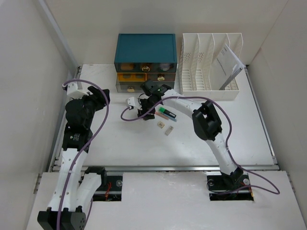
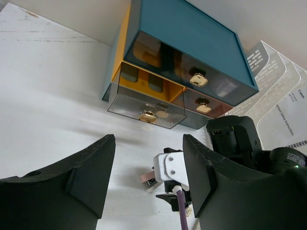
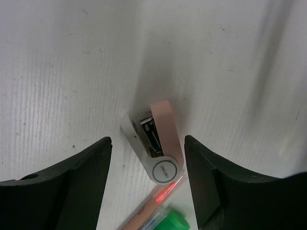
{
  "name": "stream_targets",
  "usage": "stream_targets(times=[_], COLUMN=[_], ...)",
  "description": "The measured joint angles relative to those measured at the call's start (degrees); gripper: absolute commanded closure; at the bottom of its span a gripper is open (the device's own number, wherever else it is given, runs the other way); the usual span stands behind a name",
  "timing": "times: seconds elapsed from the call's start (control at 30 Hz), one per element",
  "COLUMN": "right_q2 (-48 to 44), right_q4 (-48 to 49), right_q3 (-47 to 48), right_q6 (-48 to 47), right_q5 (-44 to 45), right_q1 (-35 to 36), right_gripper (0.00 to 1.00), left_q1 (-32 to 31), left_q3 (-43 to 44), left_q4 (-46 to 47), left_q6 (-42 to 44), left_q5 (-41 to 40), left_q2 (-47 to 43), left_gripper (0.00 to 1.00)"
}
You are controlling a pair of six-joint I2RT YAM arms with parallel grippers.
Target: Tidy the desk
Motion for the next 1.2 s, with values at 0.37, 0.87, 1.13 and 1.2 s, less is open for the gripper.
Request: stream_targets(times=[0.37,0.87,1.13,1.2], right_q2=[3.15,-3.08,-12.55,-13.68], right_q4=[-0.28,-2.01,-2.29,-1.53], right_q3=[2.56,0.76,12.20,14.82], right_q6=[0.22,3.17,6.29,6.84], right_q5=[1.27,0.50,0.17,0.92], right_q1=[-0.15,-0.39,-0.39,-0.39], right_gripper=[0.73,0.84,0.81,0.81], left_q1=[0.00,0.00,0.00,0.00], left_q3=[0.00,-0.02,-0.02,-0.02], left_q4=[0.00,0.00,0.00,0.00], left_q6=[0.11,0.13,0.13,0.13], left_q5=[-0.02,-0.02,0.00,0.00], left_q2=[-0.55,-0.59,-0.59,-0.59], left_gripper=[0.43,0.43,0.43,0.43])
